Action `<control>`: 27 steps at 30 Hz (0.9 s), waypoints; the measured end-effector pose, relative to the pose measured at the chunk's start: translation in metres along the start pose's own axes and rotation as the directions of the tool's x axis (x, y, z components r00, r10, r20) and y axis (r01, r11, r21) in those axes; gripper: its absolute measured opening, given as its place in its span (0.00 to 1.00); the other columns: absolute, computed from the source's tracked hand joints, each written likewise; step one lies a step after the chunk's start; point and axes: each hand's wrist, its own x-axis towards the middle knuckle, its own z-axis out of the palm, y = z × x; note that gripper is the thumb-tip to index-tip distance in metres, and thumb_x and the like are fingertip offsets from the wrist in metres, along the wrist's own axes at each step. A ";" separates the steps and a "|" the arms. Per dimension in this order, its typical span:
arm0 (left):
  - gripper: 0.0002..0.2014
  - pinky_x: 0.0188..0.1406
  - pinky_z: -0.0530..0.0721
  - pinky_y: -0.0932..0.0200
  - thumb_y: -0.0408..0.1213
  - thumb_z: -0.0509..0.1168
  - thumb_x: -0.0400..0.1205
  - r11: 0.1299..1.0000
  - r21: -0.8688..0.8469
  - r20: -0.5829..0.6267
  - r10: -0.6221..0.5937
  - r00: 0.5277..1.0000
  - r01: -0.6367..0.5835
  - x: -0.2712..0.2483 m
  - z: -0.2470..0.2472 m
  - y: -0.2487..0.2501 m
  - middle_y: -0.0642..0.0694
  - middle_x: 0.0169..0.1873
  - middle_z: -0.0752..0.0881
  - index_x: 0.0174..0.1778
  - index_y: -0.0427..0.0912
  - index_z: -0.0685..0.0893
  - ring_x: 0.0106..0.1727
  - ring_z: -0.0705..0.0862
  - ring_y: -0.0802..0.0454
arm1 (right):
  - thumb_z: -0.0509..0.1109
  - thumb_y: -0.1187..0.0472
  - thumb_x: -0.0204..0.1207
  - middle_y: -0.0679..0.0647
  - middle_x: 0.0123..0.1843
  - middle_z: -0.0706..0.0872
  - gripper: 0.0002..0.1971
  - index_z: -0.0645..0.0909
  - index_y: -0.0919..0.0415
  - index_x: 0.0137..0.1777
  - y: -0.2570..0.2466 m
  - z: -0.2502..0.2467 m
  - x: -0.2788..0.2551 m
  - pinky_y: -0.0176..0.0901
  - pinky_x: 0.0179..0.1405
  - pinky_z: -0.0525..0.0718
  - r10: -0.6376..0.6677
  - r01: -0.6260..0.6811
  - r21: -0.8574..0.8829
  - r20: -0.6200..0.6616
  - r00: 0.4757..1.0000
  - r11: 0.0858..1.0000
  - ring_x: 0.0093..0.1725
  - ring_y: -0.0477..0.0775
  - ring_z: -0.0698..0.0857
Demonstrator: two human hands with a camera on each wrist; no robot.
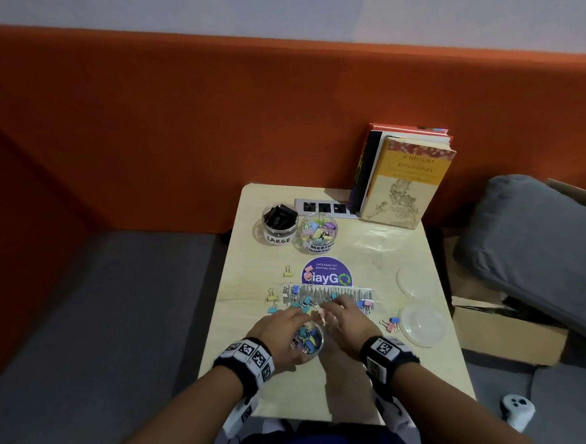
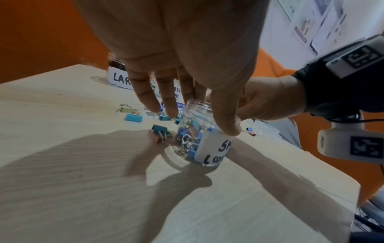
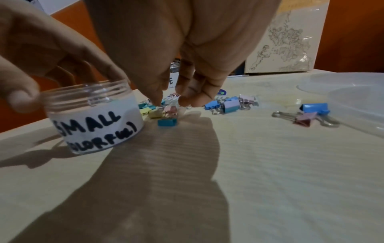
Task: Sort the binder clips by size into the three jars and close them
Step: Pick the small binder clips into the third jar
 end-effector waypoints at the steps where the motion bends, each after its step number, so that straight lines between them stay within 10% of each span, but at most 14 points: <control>1: 0.36 0.69 0.78 0.51 0.51 0.76 0.74 1.000 -0.002 -0.005 -0.015 1.000 0.014 0.000 0.000 0.002 0.51 0.74 0.74 0.78 0.52 0.71 0.72 0.76 0.47 | 0.66 0.56 0.83 0.57 0.69 0.74 0.20 0.76 0.56 0.74 0.001 0.000 0.004 0.51 0.66 0.81 -0.016 0.016 -0.028 0.008 1.000 0.999 0.63 0.59 0.81; 15: 0.36 0.75 0.74 0.49 0.52 0.73 0.77 0.978 0.006 0.012 -0.206 0.978 0.206 0.005 -0.002 0.023 0.49 0.76 0.73 0.81 0.51 0.70 0.75 0.73 0.47 | 0.64 0.61 0.82 0.58 0.54 0.85 0.08 0.85 0.61 0.52 0.030 -0.013 0.026 0.40 0.45 0.77 0.002 0.014 -0.110 0.144 0.990 0.994 0.46 0.54 0.82; 20: 0.38 0.73 0.76 0.51 0.50 0.77 0.74 0.963 -0.035 0.022 -0.267 0.963 0.267 0.010 0.000 0.031 0.50 0.74 0.75 0.80 0.51 0.72 0.73 0.75 0.48 | 0.72 0.56 0.73 0.47 0.34 0.86 0.05 0.86 0.56 0.39 0.034 -0.035 0.020 0.28 0.32 0.76 -0.009 0.004 0.120 0.039 0.999 0.993 0.32 0.41 0.81; 27: 0.28 0.55 0.84 0.53 0.49 0.81 0.66 0.924 -0.103 0.022 -0.367 0.930 0.367 0.010 0.001 0.037 0.54 0.56 0.82 0.62 0.57 0.84 0.58 0.82 0.49 | 0.79 0.61 0.72 0.43 0.38 0.88 0.04 0.88 0.56 0.45 0.012 -0.037 0.016 0.25 0.36 0.79 -0.232 0.167 0.345 0.156 0.960 0.924 0.35 0.36 0.84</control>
